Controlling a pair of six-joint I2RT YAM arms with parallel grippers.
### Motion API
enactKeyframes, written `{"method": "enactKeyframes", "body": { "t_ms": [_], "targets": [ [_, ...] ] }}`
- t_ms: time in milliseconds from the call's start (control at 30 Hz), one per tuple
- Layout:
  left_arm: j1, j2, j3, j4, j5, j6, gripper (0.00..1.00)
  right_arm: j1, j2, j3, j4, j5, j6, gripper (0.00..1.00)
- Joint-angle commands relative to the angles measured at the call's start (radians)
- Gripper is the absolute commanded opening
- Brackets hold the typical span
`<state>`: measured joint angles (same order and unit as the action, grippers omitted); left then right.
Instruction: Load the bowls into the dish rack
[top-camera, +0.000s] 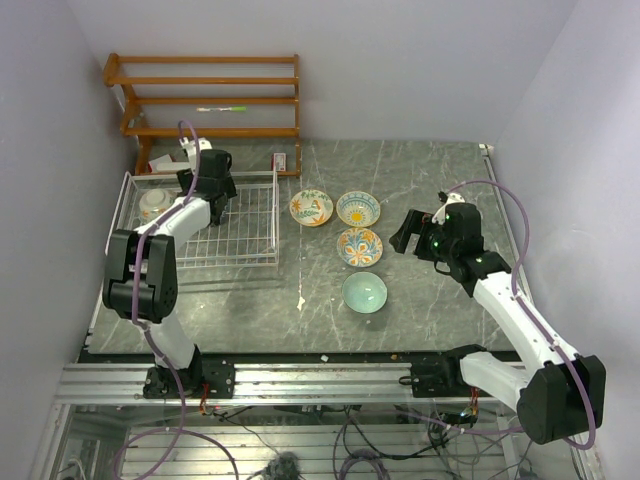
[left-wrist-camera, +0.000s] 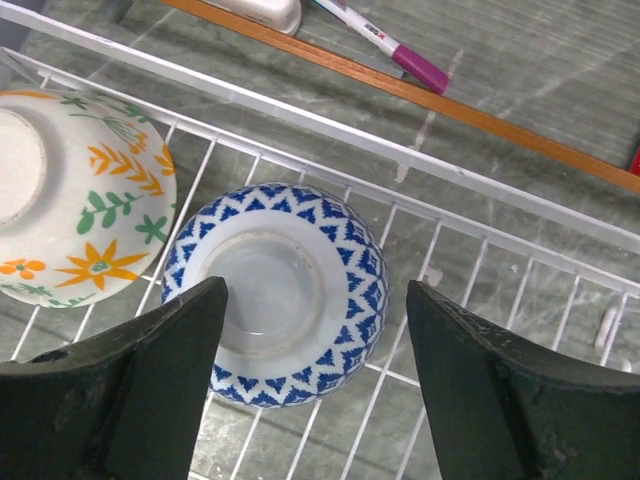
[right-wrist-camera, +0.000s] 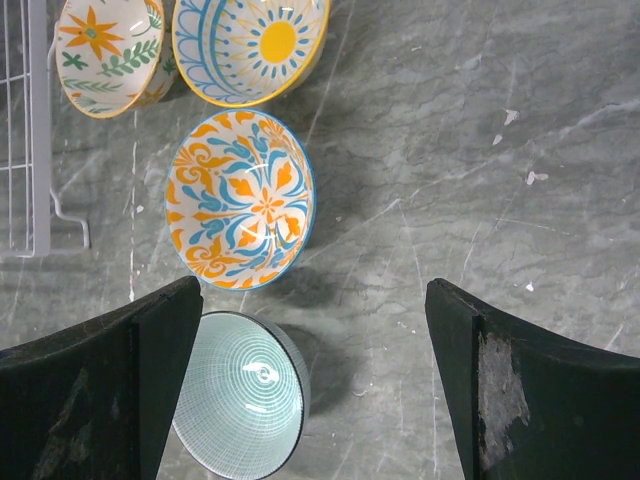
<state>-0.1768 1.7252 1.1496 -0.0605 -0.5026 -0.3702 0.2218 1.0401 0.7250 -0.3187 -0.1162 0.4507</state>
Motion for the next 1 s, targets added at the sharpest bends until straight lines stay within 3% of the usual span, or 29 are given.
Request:
{"method": "enactKeyframes", "body": {
  "t_ms": [0, 100, 333, 567, 733, 967],
  "targets": [
    [0.023, -0.004, 0.03, 0.021, -0.022, 0.009, 0.85, -0.007, -0.023, -0.014, 0.004, 0.011, -0.017, 0.94],
    [0.019, -0.061, 0.002, 0.056, 0.02, 0.011, 0.99, -0.008, -0.027, -0.013, 0.002, 0.013, -0.016, 0.94],
    [-0.016, -0.251, -0.048, 0.067, 0.124, 0.02, 0.99, -0.007, -0.029, -0.01, 0.003, 0.011, -0.005, 0.95],
    [-0.196, -0.403, -0.113, 0.102, 0.259, 0.046, 0.99, -0.009, -0.047, 0.048, -0.042, 0.032, 0.017, 0.95],
    [-0.368, -0.357, -0.074, 0.116, 0.301, 0.125, 0.99, -0.009, -0.11, 0.101, -0.079, 0.039, 0.041, 0.95],
    [-0.413, -0.155, 0.1, 0.057, 0.495, 0.25, 0.96, -0.009, -0.151, 0.098, -0.094, 0.066, 0.056, 0.95]
  ]
}}
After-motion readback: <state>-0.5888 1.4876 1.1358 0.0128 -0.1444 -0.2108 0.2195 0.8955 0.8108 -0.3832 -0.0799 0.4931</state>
